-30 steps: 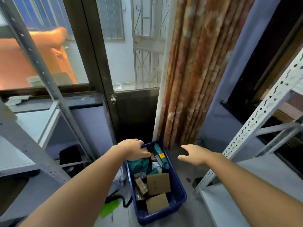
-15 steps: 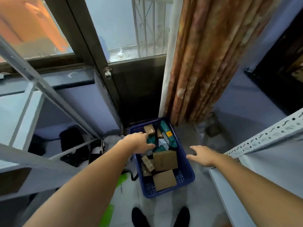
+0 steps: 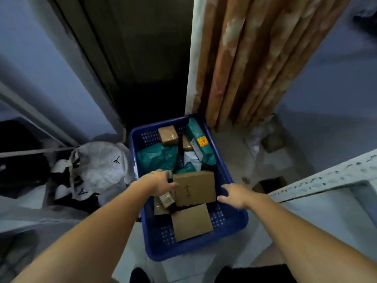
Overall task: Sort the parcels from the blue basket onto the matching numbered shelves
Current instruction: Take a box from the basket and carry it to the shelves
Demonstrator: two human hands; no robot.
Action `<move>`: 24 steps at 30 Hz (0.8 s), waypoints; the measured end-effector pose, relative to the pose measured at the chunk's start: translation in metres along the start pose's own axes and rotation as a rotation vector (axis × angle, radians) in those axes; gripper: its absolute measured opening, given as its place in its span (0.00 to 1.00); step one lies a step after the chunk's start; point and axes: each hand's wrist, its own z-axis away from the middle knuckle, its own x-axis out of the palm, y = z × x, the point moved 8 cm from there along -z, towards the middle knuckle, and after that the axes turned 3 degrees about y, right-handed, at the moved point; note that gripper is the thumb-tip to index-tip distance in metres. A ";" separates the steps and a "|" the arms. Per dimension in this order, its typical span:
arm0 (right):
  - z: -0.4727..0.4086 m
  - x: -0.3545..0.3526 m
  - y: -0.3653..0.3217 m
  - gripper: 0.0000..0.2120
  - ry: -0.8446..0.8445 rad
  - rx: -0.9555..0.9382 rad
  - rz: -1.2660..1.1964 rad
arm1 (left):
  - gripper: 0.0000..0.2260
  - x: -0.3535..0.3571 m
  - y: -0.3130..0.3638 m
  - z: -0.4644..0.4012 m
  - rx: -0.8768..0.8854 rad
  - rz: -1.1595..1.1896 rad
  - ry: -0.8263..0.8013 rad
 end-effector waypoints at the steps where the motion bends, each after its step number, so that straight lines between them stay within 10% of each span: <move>1: -0.025 0.023 0.007 0.35 -0.017 0.013 -0.010 | 0.29 0.023 -0.002 -0.023 -0.010 0.046 -0.016; 8: -0.179 0.170 0.036 0.31 -0.293 0.111 -0.064 | 0.29 0.233 -0.026 -0.132 -0.238 0.278 -0.484; 24: -0.224 0.216 0.046 0.36 -0.256 0.319 -0.488 | 0.32 0.321 -0.037 -0.155 -0.524 1.027 -0.266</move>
